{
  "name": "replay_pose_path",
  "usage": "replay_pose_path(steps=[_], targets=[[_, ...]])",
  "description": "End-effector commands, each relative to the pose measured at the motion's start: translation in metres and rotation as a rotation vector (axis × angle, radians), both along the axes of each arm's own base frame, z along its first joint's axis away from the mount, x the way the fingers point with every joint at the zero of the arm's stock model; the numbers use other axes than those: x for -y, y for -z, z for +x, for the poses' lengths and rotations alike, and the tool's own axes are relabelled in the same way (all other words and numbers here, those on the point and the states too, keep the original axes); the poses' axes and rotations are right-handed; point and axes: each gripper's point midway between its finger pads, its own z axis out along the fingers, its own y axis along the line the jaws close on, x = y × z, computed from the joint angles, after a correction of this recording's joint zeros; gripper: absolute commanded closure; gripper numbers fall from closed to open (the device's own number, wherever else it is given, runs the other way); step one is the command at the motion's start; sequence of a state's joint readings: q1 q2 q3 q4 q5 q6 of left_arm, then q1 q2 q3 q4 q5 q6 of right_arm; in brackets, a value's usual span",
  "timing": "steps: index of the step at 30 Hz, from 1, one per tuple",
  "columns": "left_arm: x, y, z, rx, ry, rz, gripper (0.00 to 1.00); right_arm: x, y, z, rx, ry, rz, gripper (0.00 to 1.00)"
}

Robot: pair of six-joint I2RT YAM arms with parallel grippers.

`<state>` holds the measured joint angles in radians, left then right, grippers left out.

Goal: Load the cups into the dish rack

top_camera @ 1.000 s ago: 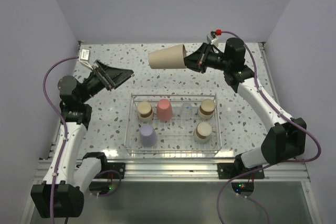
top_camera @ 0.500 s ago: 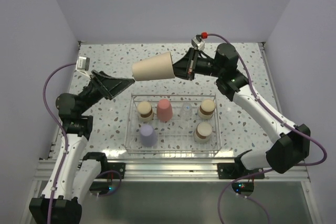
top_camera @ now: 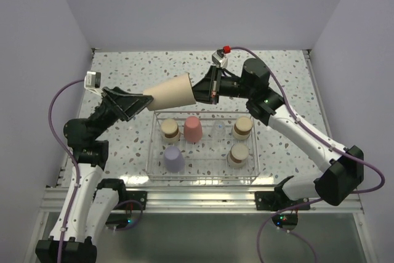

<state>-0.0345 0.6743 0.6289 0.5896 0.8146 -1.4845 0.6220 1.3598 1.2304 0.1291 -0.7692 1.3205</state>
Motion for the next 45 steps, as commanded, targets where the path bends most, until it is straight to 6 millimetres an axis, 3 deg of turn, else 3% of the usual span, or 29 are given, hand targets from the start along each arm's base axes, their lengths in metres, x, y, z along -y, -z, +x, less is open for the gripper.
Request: replay_pose_path(steps=[1,12,21,24,27,30,33,34,39,42,44,45], targets=[[-0.001,-0.012,-0.007,0.050,-0.005,-0.032,0.19,0.003,-0.015,-0.002,0.048,0.023,0.039,1.00],[-0.003,-0.016,-0.020,0.063,-0.007,-0.055,0.14,-0.003,-0.014,0.005,0.044,0.024,0.048,1.00],[-0.004,-0.017,-0.020,0.063,-0.018,-0.056,0.15,-0.006,-0.011,0.006,0.037,0.010,0.048,1.00],[-0.004,-0.015,-0.018,0.053,-0.026,-0.050,0.19,-0.008,-0.010,0.005,0.035,0.004,0.047,1.00],[-0.004,-0.013,-0.017,0.049,-0.028,-0.042,0.24,-0.010,-0.011,0.005,0.036,0.003,0.052,1.00],[-0.004,-0.012,-0.015,0.038,-0.034,-0.032,0.35,-0.011,-0.012,0.005,0.037,-0.005,0.054,1.00],[-0.004,-0.013,-0.014,0.040,-0.040,-0.026,0.51,-0.013,-0.011,0.004,0.037,-0.011,0.052,1.00],[-0.004,-0.014,-0.013,0.039,-0.042,-0.026,0.60,-0.013,-0.010,0.004,0.036,-0.011,0.050,1.00],[-0.004,-0.014,-0.009,0.032,-0.055,-0.010,0.78,-0.012,-0.007,0.004,0.048,-0.009,0.037,1.00],[-0.003,-0.015,-0.005,0.027,-0.059,0.024,0.83,-0.010,-0.005,0.003,0.080,-0.006,-0.017,0.63],[-0.003,-0.021,-0.003,0.050,-0.073,0.063,0.87,-0.006,0.008,0.005,0.056,0.008,-0.098,0.30],[-0.002,-0.016,0.000,0.016,-0.075,0.083,0.90,-0.003,0.004,0.007,0.114,0.016,-0.122,0.26]])
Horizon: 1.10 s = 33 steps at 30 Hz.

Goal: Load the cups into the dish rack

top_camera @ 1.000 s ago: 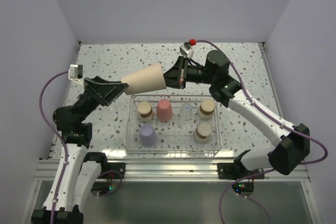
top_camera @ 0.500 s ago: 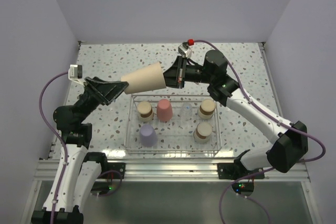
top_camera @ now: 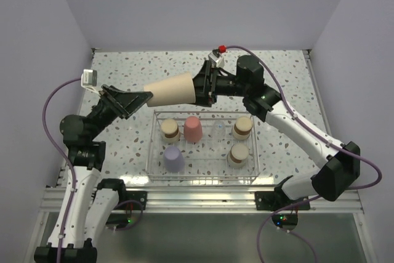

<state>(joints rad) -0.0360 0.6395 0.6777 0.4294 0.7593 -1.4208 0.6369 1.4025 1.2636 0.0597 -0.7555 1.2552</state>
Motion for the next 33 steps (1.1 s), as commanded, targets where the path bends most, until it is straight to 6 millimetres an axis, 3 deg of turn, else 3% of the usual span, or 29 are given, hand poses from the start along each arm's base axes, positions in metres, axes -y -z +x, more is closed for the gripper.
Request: replay_pose_path(steps=[1,2,7,11,12,16,23,26,30,31,33], targets=[[0.002,-0.020,-0.003,0.075,-0.019,0.102,0.92,0.010,-0.005,0.003,0.093,0.031,-0.110,0.22],[0.002,-0.020,-0.002,0.073,-0.024,0.119,0.93,0.013,-0.005,0.004,0.101,0.037,-0.127,0.15],[0.001,-0.016,0.006,0.021,-0.048,0.197,0.99,0.039,0.005,0.015,0.110,0.102,-0.202,0.11],[-0.003,-0.004,0.019,-0.029,-0.090,0.293,1.00,0.083,0.016,0.026,0.111,0.220,-0.292,0.11],[-0.005,0.007,0.021,-0.088,-0.093,0.319,1.00,0.100,0.025,0.037,0.107,0.276,-0.326,0.11],[-0.014,0.010,0.033,-0.125,-0.147,0.434,1.00,0.138,0.052,0.041,0.044,0.377,-0.466,0.12],[-0.020,0.018,0.040,-0.172,-0.175,0.569,1.00,0.153,0.064,0.039,0.053,0.420,-0.554,0.12],[-0.014,0.032,0.046,-0.232,-0.176,0.630,1.00,0.157,0.068,0.041,0.055,0.431,-0.578,0.12],[0.013,0.065,0.050,-0.365,-0.135,0.781,1.00,0.163,0.066,0.045,0.084,0.458,-0.617,0.12],[0.014,0.064,0.063,-0.378,-0.185,0.822,1.00,0.165,0.067,0.045,0.083,0.460,-0.629,0.12],[0.039,0.064,0.053,-0.360,-0.137,0.881,1.00,0.168,0.066,0.049,0.098,0.469,-0.650,0.13]])
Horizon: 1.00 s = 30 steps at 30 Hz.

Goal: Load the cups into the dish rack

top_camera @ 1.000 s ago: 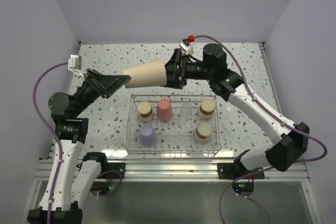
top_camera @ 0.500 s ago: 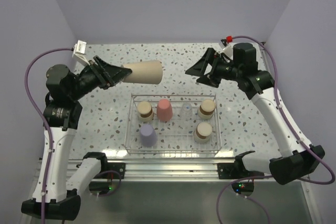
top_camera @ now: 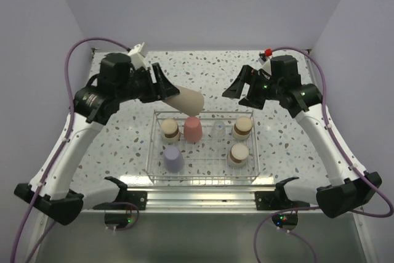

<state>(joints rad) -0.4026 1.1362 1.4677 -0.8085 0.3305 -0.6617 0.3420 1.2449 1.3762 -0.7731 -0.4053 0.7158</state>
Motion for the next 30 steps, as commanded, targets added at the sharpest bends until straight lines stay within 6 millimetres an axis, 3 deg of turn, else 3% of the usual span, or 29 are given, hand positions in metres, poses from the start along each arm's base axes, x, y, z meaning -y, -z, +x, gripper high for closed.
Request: replay_pose_path(steps=[1,2,4,7,11,19,30], targets=[[0.005,-0.003,0.009,0.027,-0.081,0.174,1.00,0.011,-0.011,0.002,0.054,0.016,-0.067,0.13],[0.020,0.000,-0.003,0.020,-0.032,0.202,1.00,0.012,-0.013,0.003,0.059,0.019,-0.075,0.13],[0.029,0.001,-0.003,0.026,-0.036,0.254,1.00,0.017,-0.012,0.003,0.066,0.028,-0.101,0.13],[0.053,0.021,-0.024,-0.002,0.044,0.316,1.00,0.024,-0.014,0.002,0.085,0.046,-0.135,0.13],[0.091,0.038,-0.063,-0.001,0.166,0.320,1.00,0.034,-0.008,0.000,0.089,0.060,-0.190,0.13],[0.110,0.069,-0.091,-0.033,0.225,0.378,1.00,0.041,-0.003,-0.002,0.088,0.066,-0.229,0.13],[0.114,0.114,-0.091,-0.054,0.181,0.624,1.00,0.043,0.004,-0.004,0.078,0.057,-0.248,0.13]])
